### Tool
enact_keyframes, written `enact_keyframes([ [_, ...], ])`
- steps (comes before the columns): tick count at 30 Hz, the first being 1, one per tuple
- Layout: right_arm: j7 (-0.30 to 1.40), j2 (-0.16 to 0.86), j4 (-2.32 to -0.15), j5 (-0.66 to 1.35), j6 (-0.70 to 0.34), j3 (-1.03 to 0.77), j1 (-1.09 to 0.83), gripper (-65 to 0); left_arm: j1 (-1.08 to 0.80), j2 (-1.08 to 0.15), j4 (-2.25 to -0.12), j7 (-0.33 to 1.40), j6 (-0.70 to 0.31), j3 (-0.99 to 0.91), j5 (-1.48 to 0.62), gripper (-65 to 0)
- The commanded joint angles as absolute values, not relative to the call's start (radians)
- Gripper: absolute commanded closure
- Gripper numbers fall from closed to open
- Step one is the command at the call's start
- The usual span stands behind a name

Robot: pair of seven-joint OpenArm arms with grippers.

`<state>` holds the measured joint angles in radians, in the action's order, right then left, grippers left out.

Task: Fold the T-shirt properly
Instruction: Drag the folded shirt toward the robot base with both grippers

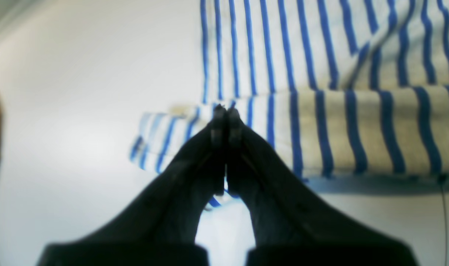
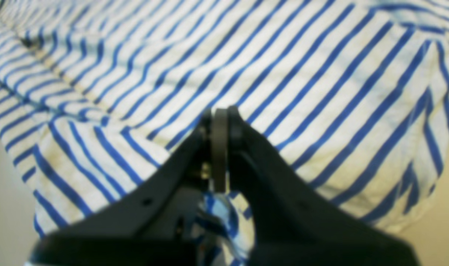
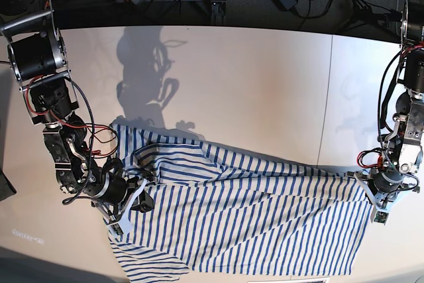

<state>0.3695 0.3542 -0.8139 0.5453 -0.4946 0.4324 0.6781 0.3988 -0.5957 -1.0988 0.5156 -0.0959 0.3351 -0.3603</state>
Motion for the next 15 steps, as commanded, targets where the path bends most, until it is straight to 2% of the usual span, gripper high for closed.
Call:
enact_keyframes([
  [1, 0.352, 0.363, -0.826, 0.551, -0.565, 0.424, 0.706, 0.0, 0.427, -0.609, -1.092, 0.497, -0.121, 0.326, -0.376, 0.0],
  [8, 0.361, 0.363, -0.825, 0.525, -0.564, 0.424, 0.619, 0.0, 0.427, -0.564, -0.961, 0.492, -0.177, 0.326, -0.445, 0.0],
  [15, 0.363, 0.368, -0.825, 0.496, -0.564, 0.424, 0.531, 0.0, 0.427, -0.524, -0.943, 0.475, -0.18, 0.326, -0.443, 0.0],
])
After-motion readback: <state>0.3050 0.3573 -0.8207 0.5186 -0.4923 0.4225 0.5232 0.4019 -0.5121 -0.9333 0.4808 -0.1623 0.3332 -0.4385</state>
